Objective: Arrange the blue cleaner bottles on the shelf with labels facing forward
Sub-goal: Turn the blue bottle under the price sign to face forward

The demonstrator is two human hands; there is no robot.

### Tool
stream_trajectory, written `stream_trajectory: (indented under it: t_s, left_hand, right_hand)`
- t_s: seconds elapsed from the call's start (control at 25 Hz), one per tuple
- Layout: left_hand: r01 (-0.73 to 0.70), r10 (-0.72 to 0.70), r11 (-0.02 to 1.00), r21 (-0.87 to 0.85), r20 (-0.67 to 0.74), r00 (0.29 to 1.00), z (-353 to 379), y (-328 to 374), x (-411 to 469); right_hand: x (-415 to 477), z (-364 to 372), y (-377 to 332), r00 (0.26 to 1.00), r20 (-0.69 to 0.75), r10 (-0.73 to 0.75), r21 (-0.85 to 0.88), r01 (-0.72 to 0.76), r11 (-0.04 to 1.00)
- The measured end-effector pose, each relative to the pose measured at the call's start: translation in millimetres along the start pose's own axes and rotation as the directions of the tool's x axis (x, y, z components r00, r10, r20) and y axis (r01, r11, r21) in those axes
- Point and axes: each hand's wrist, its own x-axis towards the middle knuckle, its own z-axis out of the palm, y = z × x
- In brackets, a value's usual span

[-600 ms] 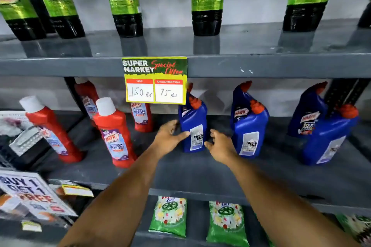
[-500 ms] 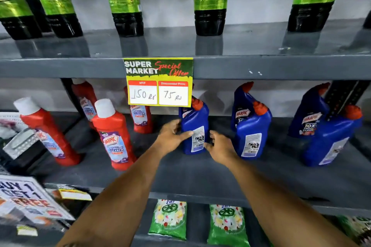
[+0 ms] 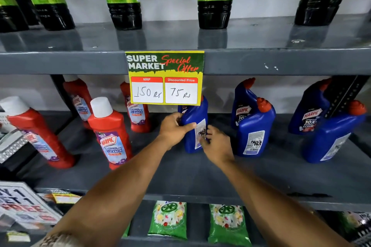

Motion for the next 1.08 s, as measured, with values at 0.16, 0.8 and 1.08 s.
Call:
stream_trajectory:
  t_s: [0.16, 0.8, 1.08]
  left_hand:
    - [0.064, -0.072, 0.997, -0.047, -0.19, 0.979, 10, 27, -8]
    - [-0.023, 0.065, 0.986, -0.166, 0.252, 0.965, -29, 27, -2]
    - [0.02, 0.0, 0.985, -0.169, 0.121, 0.993, -14, 10, -12]
  right_hand:
    - [-12, 12, -6, 0.99, 0.127, -0.059, -0.019, 0.062, 0.998]
    - [3, -4, 2, 0.941, 0.32, -0.109, 0.42, -0.038, 0.906]
    - [-2, 5, 19, 0.913, 0.405, -0.05, 0.334, -0.097, 0.938]
